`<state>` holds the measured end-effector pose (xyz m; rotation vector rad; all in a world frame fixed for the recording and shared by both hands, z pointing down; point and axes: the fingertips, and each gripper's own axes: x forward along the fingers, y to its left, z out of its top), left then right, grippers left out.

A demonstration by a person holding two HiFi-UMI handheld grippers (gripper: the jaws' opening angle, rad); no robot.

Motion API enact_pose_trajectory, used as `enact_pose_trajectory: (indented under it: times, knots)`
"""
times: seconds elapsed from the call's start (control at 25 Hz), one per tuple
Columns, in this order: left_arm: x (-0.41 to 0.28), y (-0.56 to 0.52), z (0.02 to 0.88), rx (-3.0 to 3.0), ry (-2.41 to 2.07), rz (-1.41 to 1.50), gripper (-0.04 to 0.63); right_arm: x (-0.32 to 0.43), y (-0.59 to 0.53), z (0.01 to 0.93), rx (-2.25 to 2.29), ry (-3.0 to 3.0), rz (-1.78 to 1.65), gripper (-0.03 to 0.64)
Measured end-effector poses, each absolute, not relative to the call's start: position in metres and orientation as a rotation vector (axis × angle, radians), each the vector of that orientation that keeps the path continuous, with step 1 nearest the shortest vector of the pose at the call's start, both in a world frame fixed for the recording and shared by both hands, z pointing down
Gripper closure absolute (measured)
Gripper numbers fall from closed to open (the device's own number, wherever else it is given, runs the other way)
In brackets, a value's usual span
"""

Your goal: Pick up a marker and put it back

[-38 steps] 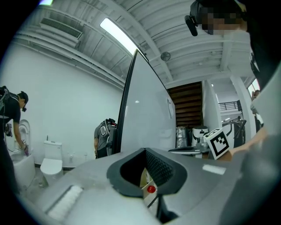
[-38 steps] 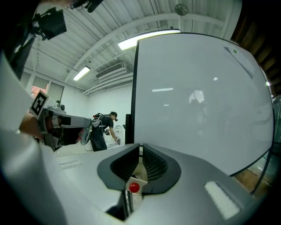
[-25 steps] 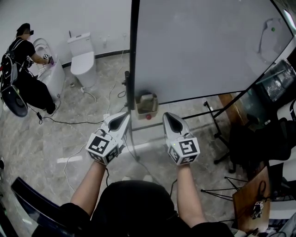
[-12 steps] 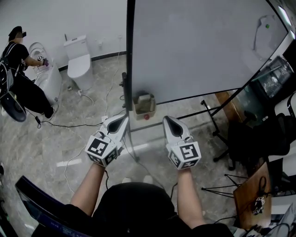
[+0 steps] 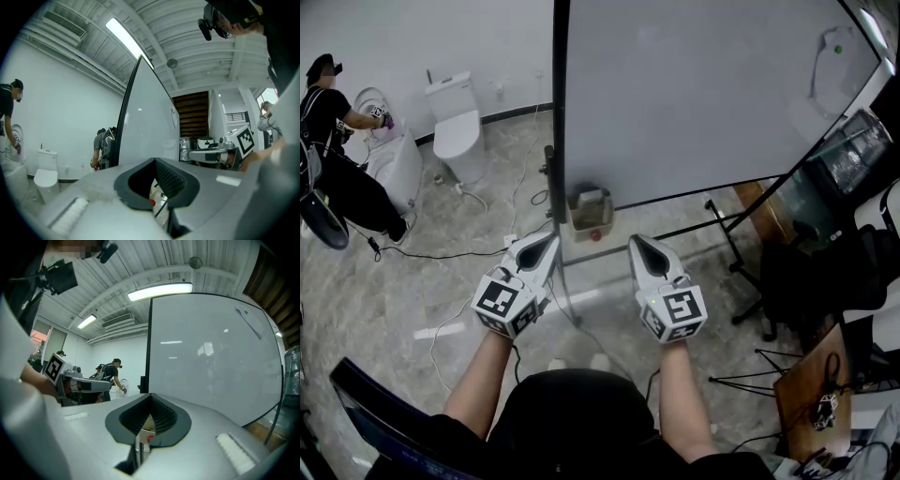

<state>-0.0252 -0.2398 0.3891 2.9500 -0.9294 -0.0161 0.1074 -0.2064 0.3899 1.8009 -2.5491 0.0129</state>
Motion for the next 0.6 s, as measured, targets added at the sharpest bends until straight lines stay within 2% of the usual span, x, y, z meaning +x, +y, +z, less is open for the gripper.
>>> enact_pose_trajectory:
  times: [0.6]
  knots:
    - [-0.0207,-0.2387,0.3946,2.929,-0.939,-0.012,0.589,0.1060,-0.2060,0.3894,1.788,-2.567,0.020,0.609]
